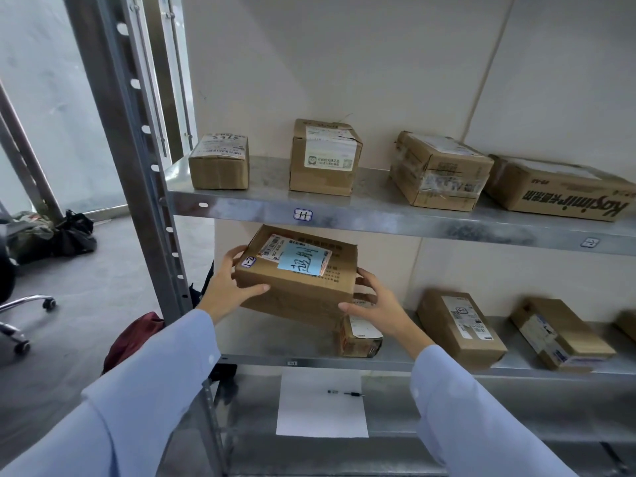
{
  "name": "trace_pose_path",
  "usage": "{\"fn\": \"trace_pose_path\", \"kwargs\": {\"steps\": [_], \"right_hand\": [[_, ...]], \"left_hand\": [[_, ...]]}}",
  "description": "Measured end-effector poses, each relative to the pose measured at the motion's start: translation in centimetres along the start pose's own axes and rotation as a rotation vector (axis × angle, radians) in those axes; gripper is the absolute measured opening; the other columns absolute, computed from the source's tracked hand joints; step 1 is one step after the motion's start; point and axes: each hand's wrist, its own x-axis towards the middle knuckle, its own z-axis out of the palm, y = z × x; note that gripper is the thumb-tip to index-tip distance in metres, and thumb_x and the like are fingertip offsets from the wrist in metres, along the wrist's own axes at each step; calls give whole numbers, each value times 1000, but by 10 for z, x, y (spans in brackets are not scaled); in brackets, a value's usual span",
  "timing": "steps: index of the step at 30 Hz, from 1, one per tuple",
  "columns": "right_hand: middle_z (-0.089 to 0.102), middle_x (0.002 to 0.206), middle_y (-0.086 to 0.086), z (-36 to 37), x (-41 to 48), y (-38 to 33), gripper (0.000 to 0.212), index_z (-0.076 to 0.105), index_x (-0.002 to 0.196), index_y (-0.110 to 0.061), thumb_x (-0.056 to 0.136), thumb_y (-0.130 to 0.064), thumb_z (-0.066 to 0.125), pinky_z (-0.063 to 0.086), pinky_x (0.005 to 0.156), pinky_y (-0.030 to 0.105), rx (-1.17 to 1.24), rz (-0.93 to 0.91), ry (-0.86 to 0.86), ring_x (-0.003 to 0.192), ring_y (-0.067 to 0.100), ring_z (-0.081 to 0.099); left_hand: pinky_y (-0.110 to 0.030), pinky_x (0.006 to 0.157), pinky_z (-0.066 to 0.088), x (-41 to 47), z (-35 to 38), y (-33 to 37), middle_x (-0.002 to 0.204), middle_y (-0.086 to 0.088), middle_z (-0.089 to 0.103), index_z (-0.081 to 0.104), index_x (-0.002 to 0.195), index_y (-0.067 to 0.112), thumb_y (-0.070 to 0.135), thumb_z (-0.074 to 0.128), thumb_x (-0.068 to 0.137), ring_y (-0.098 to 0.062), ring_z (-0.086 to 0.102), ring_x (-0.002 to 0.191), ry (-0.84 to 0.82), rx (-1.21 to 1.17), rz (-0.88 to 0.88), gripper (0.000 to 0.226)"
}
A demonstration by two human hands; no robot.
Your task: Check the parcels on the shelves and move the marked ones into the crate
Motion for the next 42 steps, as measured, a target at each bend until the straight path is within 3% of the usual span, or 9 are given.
{"fn": "trace_pose_path", "kwargs": {"steps": [7,12,17,19,23,27,33,38,42], "right_hand": [[57,135,0,-10,-8,-1,77,42,144,-24,75,-35,76,47,96,14,-7,-38,-32,118,3,56],[59,129,-3,-9,-7,5,73,44,140,-26,78,-17,80,48,105,38,13,-41,42,119,9,57],[28,154,-5,-5,-9,-3,133,11,156,-29,49,-38,90,31,114,37,43,-19,48,139,12,29],[23,157,-5,-2,-8,-2,141,3,157,-25,47,-35,92,25,116,33,41,-32,10,142,11,24],[38,147,-4,0,-8,0,128,16,155,-26,54,-17,94,32,110,29,72,-22,34,133,11,37],[48,131,-6,-4,-8,9,103,46,129,-38,40,-39,96,42,111,43,45,-31,67,128,17,47],[54,132,-2,-3,-11,17,93,43,126,-24,51,-24,97,47,106,39,50,-56,9,126,15,53],[49,139,-12,7,-13,19,111,34,145,-30,53,-25,96,41,111,38,31,-41,5,132,11,45],[53,134,-10,15,-14,23,100,40,141,-31,57,-22,94,46,107,39,-5,-60,17,128,7,47]], "left_hand": [[-33,101,44,5,-14,-7,130,3,51,37,132,38,17,83,75,-20,49,118,-46,27,8,77],[-11,83,42,2,-12,-10,130,5,52,39,127,44,17,84,74,-17,50,117,-65,-2,26,75],[-12,82,48,-1,-10,-8,121,18,52,35,137,36,6,87,68,-4,52,110,-88,-5,23,91],[-12,79,50,0,-10,-8,121,16,52,32,137,34,4,88,64,-4,52,111,-97,-7,17,97],[-14,80,47,3,-12,-13,122,8,53,34,130,28,8,92,60,-10,50,114,-78,16,5,93],[-21,81,45,1,-8,-20,122,10,53,38,128,30,11,92,61,-16,48,119,-58,38,29,88],[-30,85,48,-6,3,-20,133,8,44,38,132,41,16,93,60,-15,46,120,0,23,48,94],[-41,89,55,-14,10,-19,131,32,44,33,139,39,19,93,61,-11,53,118,33,-49,17,100],[-33,91,55,-21,18,-16,129,38,40,32,145,35,12,89,66,-11,48,127,2,-85,13,100]]}}
